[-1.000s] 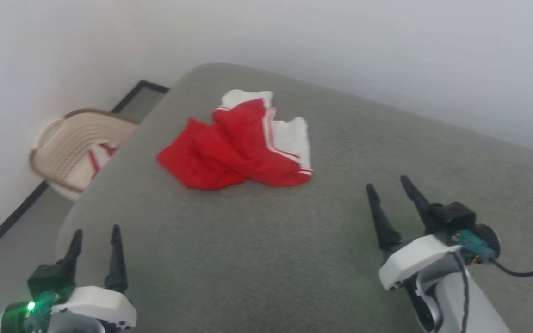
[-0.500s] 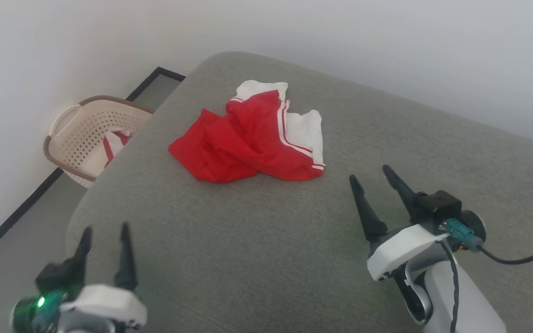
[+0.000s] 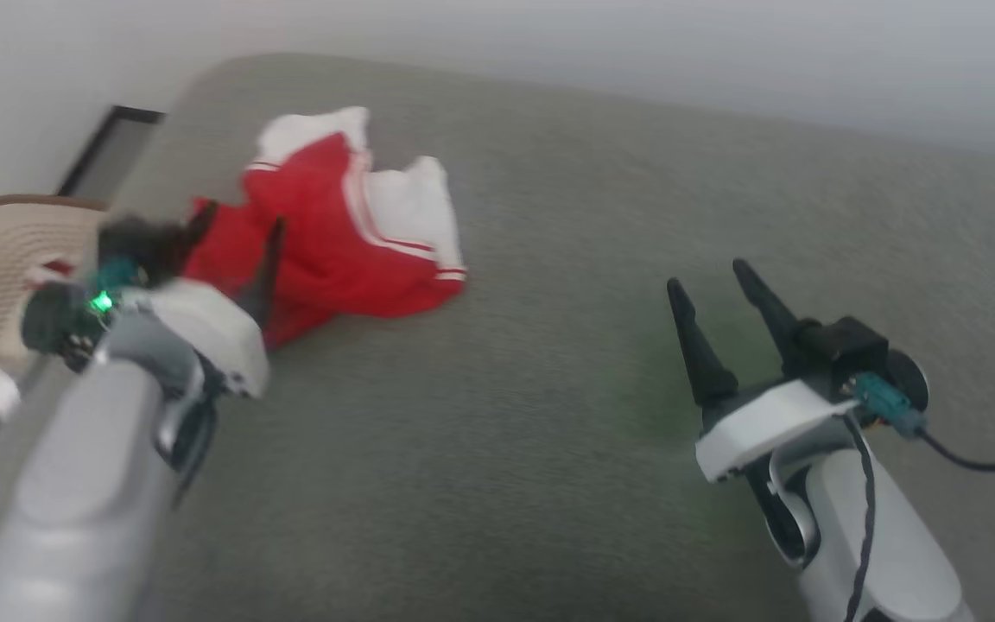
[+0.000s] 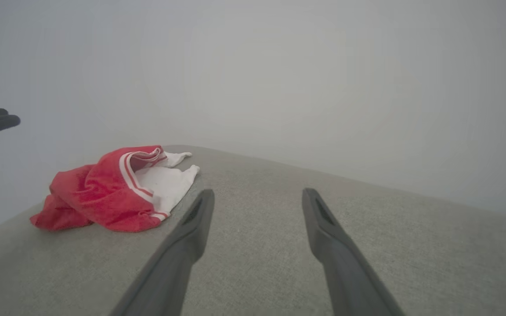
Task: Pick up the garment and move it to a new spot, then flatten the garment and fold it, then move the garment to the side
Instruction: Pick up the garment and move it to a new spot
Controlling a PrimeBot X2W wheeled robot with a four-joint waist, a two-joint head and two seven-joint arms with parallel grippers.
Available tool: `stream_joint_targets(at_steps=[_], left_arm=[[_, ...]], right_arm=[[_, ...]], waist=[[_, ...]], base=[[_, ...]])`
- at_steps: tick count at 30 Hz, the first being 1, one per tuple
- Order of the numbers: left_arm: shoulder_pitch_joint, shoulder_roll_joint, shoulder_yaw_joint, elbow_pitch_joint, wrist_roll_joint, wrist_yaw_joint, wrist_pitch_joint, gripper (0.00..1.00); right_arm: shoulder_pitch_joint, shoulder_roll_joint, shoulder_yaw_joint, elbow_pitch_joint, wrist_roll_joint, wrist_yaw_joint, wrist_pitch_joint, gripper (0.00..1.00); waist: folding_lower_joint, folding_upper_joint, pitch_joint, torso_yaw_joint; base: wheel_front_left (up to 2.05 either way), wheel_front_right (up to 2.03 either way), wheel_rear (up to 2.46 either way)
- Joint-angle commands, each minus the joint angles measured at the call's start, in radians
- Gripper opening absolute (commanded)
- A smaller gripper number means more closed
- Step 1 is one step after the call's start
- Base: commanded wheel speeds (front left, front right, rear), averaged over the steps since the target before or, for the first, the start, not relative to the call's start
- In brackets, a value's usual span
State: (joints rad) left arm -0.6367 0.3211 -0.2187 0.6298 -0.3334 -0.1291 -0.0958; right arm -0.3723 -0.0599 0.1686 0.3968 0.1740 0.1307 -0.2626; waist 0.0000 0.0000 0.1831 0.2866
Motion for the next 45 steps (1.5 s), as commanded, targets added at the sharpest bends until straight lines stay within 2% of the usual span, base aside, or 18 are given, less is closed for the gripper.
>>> stream_joint_targets(at_steps=[1,5,8,9,13,19,25,26,27,28,34,40,45], left_arm=[[-0.035,0.021,-0.04,0.033,-0.045,-0.001,0.057,1.0],[-0.13,0.112,-0.126,0.113,-0.238,-0.001,0.27,1.0],[-0.178,0.173,-0.146,0.167,-0.362,-0.001,0.42,1.0],[-0.178,0.173,-0.146,0.167,-0.362,-0.001,0.42,1.0],[-0.228,0.228,-0.142,0.236,-0.466,-0.001,0.547,1.0],[-0.245,0.251,-0.209,0.287,-0.534,-0.001,0.664,1.0],[-0.241,0.22,-0.263,0.336,-0.581,-0.001,0.713,1.0],[-0.241,0.215,-0.269,0.341,-0.592,-0.001,0.713,0.98],[-0.241,0.212,-0.271,0.345,-0.6,-0.001,0.703,0.41],[-0.24,0.21,-0.273,0.349,-0.609,-0.001,0.691,0.0],[-0.257,0.245,-0.277,0.299,-0.65,-0.006,0.584,0.0],[-0.294,0.304,-0.298,0.207,-0.684,-0.001,0.49,0.0],[-0.306,0.287,-0.345,0.052,-0.736,-0.001,0.488,0.0]], right_arm=[[-0.016,0.001,-0.006,-0.005,-0.002,0.0,-0.003,1.0],[-0.031,0.005,-0.016,-0.019,0.003,0.0,-0.003,1.0],[-0.045,0.006,-0.016,-0.028,0.007,0.0,-0.003,1.0],[-0.045,0.006,-0.016,-0.028,0.007,0.0,-0.003,1.0],[-0.065,0.01,-0.008,-0.044,0.01,0.0,-0.003,1.0],[-0.096,0.011,0.004,-0.067,0.017,0.0,-0.003,1.0],[-0.113,0.01,0.009,-0.088,0.017,0.0,-0.003,1.0],[-0.115,0.01,0.01,-0.092,0.017,0.0,-0.003,1.0],[-0.116,0.01,0.012,-0.095,0.017,0.0,-0.003,1.0],[-0.114,0.011,0.016,-0.097,0.019,0.0,-0.003,1.0],[-0.082,0.01,0.015,-0.093,0.032,0.0,-0.003,1.0],[-0.035,0.009,-0.016,-0.09,0.067,0.0,-0.003,1.0],[0.004,0.007,-0.041,-0.097,0.1,0.0,-0.003,1.0]], waist=[[0.0,0.0,0.088,-0.106],[0.0,0.0,0.129,-0.179],[0.0,0.0,0.159,-0.225],[0.0,0.0,0.159,-0.225],[0.0,0.0,0.204,-0.276],[0.0,0.0,0.271,-0.321],[0.0,0.0,0.301,-0.337],[0.0,0.0,0.301,-0.337],[0.0,0.0,0.298,-0.336],[0.0,0.0,0.292,-0.335],[0.0,0.0,0.223,-0.324],[0.0,0.0,0.133,-0.312],[0.0,0.0,0.088,-0.326]], base=[[0.0,0.0,0.0],[0.0,0.0,0.0],[0.0,0.0,0.0],[0.0,0.0,0.0],[0.0,0.0,0.0],[0.0,0.0,0.0],[0.0,0.0,0.0],[0.0,0.0,0.0],[0.0,0.0,0.0],[0.0,0.0,0.0],[0.0,0.0,0.0],[0.0,0.0,0.0],[0.0,0.0,0.0]])
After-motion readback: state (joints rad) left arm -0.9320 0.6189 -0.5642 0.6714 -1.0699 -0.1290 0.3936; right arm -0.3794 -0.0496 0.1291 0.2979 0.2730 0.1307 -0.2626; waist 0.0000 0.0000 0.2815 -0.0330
